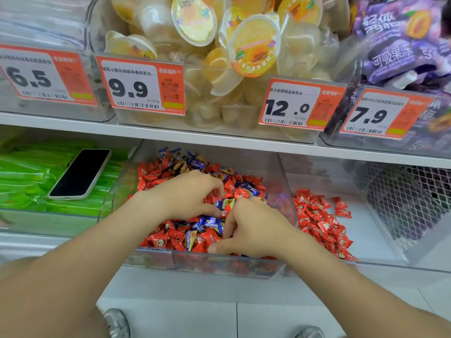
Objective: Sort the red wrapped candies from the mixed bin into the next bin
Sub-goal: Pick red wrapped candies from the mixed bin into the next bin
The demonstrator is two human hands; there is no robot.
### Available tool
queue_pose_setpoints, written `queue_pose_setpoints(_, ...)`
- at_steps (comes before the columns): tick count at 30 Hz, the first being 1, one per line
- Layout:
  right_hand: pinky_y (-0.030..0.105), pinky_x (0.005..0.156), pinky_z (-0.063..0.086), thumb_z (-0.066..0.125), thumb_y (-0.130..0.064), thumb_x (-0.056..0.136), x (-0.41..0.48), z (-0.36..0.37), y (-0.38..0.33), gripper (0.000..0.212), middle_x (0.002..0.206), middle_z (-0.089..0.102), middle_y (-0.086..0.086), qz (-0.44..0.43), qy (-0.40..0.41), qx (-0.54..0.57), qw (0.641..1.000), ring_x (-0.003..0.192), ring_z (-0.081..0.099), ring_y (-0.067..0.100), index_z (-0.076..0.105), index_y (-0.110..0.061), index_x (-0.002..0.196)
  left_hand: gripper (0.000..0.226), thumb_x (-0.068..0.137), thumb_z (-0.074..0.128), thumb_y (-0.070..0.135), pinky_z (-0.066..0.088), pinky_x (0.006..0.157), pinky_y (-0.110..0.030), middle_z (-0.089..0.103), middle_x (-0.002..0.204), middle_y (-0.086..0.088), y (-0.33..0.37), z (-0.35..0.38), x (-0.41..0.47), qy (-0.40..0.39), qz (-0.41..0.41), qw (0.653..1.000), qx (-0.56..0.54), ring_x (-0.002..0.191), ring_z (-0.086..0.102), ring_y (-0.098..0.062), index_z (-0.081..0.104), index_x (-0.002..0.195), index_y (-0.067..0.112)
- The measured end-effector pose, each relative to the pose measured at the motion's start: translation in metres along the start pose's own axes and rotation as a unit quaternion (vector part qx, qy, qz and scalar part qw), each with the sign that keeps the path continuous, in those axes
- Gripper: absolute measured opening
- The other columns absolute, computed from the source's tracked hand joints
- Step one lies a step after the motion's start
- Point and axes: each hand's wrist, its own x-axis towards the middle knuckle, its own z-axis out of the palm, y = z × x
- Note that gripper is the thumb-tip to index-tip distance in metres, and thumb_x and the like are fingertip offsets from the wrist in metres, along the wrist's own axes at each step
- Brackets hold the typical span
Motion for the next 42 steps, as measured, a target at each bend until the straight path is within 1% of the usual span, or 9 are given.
queue_pose_setpoints(5, 0.034, 0.064, 0.062, 0.083, -0.037, 0.081, -0.002, -0.016, 0.001, 0.018, 0.068, 0.076, -0.006, 0.010, -0.039, 0.088, 0.995, 0.064, 0.070, 0.012, 0.082, -0.022, 0.071, 0.030, 0.088, 0.083, 0.037, 0.053, 0.089, -0.039, 0.066, 0.103, 0.016, -0.007, -0.003, -0.006, 0.002, -0.006, 0.998, -0.064, 0.099, 0.060, -0.007, 0.064, 0.111, 0.042)
queue_pose_setpoints(11, 0.023, 0.046, 0.043, 0.058, -0.022, 0.095, -0.004, -0.043, 0.015, 0.015, 0.067, 0.076, -0.002, 0.081, 0.099, 0.198, 0.972, 0.042, 0.053, 0.004, 0.069, -0.019, 0.085, 0.021, 0.099, 0.072, 0.024, 0.061, 0.074, -0.039, 0.073, 0.096, 0.008, -0.013, -0.012, -0.020, 0.076, -0.033, 0.994, -0.077, 0.069, 0.070, -0.006, 0.068, 0.107, 0.042)
queue_pose_setpoints(18, 0.034, 0.070, 0.047, 0.063, -0.052, 0.094, 0.016, -0.016, 0.005, 0.019, 0.089, 0.072, -0.009, -0.008, 0.167, -0.067, 0.984, 0.089, 0.067, 0.024, 0.070, -0.034, 0.094, 0.027, 0.103, 0.052, 0.012, 0.047, 0.057, -0.036, 0.066, 0.084, -0.002, -0.013, -0.021, -0.038, 0.054, -0.059, 0.988, -0.132, 0.060, 0.055, -0.017, 0.058, 0.104, 0.039)
queue_pose_setpoints(21, 0.036, 0.076, 0.045, 0.069, -0.059, 0.094, 0.024, -0.010, 0.003, 0.034, 0.112, 0.073, -0.006, -0.023, 0.092, -0.106, 0.990, 0.109, 0.065, 0.022, 0.074, -0.035, 0.118, 0.014, 0.103, 0.055, 0.024, 0.043, 0.070, -0.023, 0.060, 0.108, 0.002, -0.012, -0.020, -0.045, 0.007, -0.066, 0.992, -0.104, 0.082, 0.054, -0.005, 0.057, 0.114, 0.033)
queue_pose_setpoints(25, 0.037, 0.071, 0.054, 0.072, -0.050, 0.088, 0.031, -0.005, 0.003, 0.028, 0.098, 0.069, 0.002, -0.020, 0.063, -0.091, 0.994, 0.095, 0.066, 0.027, 0.074, -0.023, 0.096, 0.054, 0.096, 0.061, 0.062, 0.044, 0.105, -0.032, 0.049, 0.129, 0.009, -0.013, -0.014, -0.047, -0.037, -0.062, 0.996, -0.046, 0.120, 0.052, -0.010, 0.050, 0.143, 0.037)
queue_pose_setpoints(28, 0.042, 0.065, 0.058, 0.057, -0.050, 0.079, 0.032, -0.014, 0.004, 0.040, 0.073, 0.066, 0.010, 0.013, 0.090, -0.024, 0.996, 0.073, 0.064, 0.032, 0.065, -0.011, 0.076, 0.068, 0.094, 0.066, 0.061, 0.042, 0.111, -0.035, 0.047, 0.132, 0.007, -0.013, -0.010, -0.044, -0.045, -0.041, 0.998, -0.016, 0.127, 0.050, -0.014, 0.046, 0.153, 0.033)
queue_pose_setpoints(32, 0.042, 0.056, 0.052, 0.051, -0.043, 0.078, 0.033, -0.024, 0.015, 0.035, 0.063, 0.059, 0.014, 0.033, 0.184, 0.007, 0.982, 0.063, 0.059, 0.036, 0.054, -0.009, 0.069, 0.045, 0.095, 0.068, 0.052, 0.044, 0.107, -0.037, 0.050, 0.118, 0.012, -0.012, -0.008, -0.038, -0.054, -0.025, 0.998, 0.012, 0.121, 0.048, -0.014, 0.061, 0.137, 0.036)
queue_pose_setpoints(37, 0.040, 0.053, 0.046, 0.057, -0.024, 0.089, 0.046, -0.024, 0.026, 0.015, 0.076, 0.062, 0.012, 0.030, 0.211, 0.031, 0.977, 0.063, 0.060, 0.033, 0.056, -0.013, 0.099, 0.027, 0.097, 0.067, 0.045, 0.049, 0.100, -0.036, 0.062, 0.116, 0.013, -0.010, -0.008, -0.031, -0.040, -0.022, 0.999, 0.006, 0.111, 0.051, -0.009, 0.068, 0.120, 0.031)
queue_pose_setpoints(42, 0.047, 0.096, 0.056, 0.045, -0.030, 0.111, 0.077, -0.007, 0.035, 0.039, 0.130, 0.066, 0.018, 0.001, 0.082, -0.028, 0.996, 0.113, 0.066, 0.040, 0.056, -0.025, 0.148, 0.006, 0.098, 0.065, 0.023, 0.041, 0.071, -0.020, 0.061, 0.089, 0.019, -0.005, -0.009, -0.028, 0.001, -0.007, 1.000, -0.029, 0.085, 0.054, 0.014, 0.068, 0.102, 0.026)
